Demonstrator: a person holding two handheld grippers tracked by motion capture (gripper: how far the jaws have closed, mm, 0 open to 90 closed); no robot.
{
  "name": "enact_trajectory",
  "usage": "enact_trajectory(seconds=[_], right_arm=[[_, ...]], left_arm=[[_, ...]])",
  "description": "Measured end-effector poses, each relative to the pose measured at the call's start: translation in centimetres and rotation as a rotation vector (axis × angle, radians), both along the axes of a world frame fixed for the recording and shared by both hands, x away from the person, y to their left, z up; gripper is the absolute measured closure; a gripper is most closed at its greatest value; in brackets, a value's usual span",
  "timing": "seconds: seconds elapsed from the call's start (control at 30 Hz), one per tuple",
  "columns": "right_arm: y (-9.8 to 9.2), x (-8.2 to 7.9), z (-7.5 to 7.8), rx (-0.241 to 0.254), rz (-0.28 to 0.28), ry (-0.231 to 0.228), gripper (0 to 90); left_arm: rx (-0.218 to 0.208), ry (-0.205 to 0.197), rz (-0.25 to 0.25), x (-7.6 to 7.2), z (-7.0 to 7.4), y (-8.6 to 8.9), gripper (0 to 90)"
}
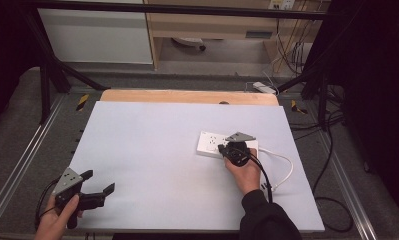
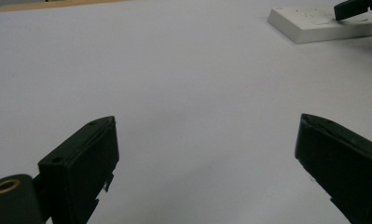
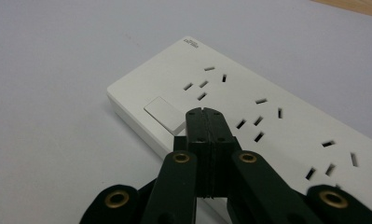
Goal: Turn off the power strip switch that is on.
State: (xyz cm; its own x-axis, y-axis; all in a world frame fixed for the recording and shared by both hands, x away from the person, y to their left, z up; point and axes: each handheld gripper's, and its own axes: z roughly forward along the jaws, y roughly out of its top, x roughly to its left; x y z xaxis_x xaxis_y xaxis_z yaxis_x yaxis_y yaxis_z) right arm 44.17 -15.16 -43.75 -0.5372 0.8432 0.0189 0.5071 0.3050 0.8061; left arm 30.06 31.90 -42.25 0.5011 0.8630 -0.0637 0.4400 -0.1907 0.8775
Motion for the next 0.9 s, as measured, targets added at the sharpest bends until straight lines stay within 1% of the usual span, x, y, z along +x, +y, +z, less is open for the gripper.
enact_trajectory(seconds=[0.6, 0.8, 0.83, 0.87, 0.9], right_arm=[[-0.03, -0.06, -0.15, 0.01, -0.005, -0.007, 90.0], [0.03, -0.11, -0.32, -0.004, 0.003, -0.027, 90.0], [0.11, -0.12, -0.44, -0.01, 0.005, -0.017, 90.0], [0.22, -0.16, -0.57, -0.004, 0.008, -0.031, 90.0], [0.3, -0.15, -0.58, -0.01, 0.016, -0.034, 90.0]], left_arm=[[0.002, 0.0, -0.001, 0.01, 0.0, -0.02, 6.1], [0.002, 0.0, -0.001, 0.0, 0.0, -0.03, 6.1], [0.002, 0.0, -0.002, 0.0, 0.0, -0.03, 6.1], [0.002, 0.001, -0.002, 0.0, 0.0, -0.03, 6.1], [0.002, 0.001, -0.002, 0.0, 0.0, -0.03, 6.1]])
